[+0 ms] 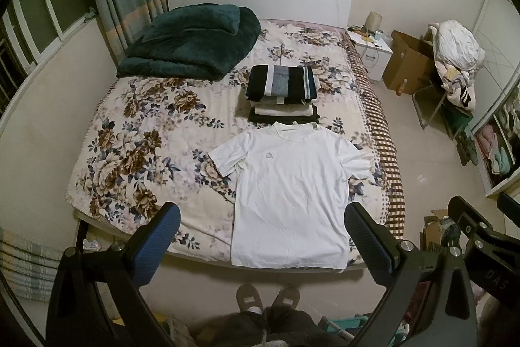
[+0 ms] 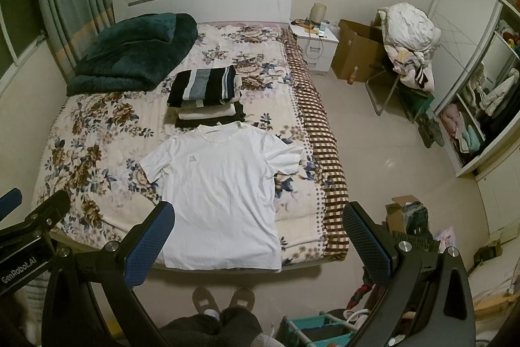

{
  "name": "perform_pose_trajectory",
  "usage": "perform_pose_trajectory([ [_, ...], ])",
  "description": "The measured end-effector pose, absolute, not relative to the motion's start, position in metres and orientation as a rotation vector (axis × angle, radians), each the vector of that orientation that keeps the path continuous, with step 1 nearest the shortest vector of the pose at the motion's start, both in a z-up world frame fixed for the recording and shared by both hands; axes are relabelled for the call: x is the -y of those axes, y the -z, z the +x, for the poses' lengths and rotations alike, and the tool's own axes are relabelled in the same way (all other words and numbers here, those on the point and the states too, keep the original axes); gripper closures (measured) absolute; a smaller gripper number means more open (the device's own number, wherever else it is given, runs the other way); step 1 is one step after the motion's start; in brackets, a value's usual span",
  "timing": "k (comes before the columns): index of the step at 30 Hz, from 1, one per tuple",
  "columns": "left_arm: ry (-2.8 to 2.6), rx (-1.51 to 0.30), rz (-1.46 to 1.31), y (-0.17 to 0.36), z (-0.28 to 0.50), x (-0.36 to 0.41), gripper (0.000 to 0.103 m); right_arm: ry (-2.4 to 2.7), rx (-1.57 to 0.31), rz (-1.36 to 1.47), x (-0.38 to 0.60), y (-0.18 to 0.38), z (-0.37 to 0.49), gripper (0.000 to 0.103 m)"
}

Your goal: Fold small clothes

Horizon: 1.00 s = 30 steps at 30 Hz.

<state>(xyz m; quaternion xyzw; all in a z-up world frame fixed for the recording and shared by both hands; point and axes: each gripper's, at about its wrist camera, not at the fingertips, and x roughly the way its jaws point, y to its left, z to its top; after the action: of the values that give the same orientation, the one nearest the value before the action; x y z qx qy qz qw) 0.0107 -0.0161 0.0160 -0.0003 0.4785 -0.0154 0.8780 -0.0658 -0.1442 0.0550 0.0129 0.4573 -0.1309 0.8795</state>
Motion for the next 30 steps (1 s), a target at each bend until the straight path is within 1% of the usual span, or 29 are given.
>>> perform_pose_trajectory([
  [3,0.025,-0.987,0.01,-0.022,0.018,0.029,0.0,0.279,-0.965,0.042,0.148,-0.057,-0.062,0.0],
  [7,0.017,-0.948,0.02,-0.006,0.037,0.032,0.0,0.302,-0.972,0.075,0.152,-0.026,-0.024,0.0],
  [11,-0.015,-0.904,0.056,0.035,0.069,0.024,0.0,0.337,-0.994,0.143,0.17,0.019,-0.004,0.0],
  [14,-0.044,-0.898,0.073,0.068,0.096,0.026,0.0,0.377,-1.018,0.221,0.201,0.065,0.019,0.0],
  [19,-0.11,-0.965,0.093,0.14,0.155,0.035,0.0,0.465,-1.077,0.357,0.274,0.166,0.066,0.0],
  [20,-0.122,-0.982,0.093,0.151,0.163,0.035,0.0,0.477,-1.095,0.4,0.295,0.192,0.077,0.003],
  [22,-0.156,-1.042,0.092,0.191,0.189,0.045,0.0,0.491,-1.128,0.482,0.331,0.238,0.097,0.013],
  [23,-0.17,-1.061,0.095,0.201,0.199,0.048,0.0,0.486,-1.145,0.544,0.353,0.268,0.108,0.023],
  [24,-0.193,-1.096,0.095,0.223,0.211,0.053,0.0,0.486,-1.162,0.595,0.37,0.291,0.119,0.029],
  [30,-0.273,-1.228,0.062,0.333,0.272,0.065,0.0,0.449,-1.158,0.962,0.478,0.459,0.191,0.029],
])
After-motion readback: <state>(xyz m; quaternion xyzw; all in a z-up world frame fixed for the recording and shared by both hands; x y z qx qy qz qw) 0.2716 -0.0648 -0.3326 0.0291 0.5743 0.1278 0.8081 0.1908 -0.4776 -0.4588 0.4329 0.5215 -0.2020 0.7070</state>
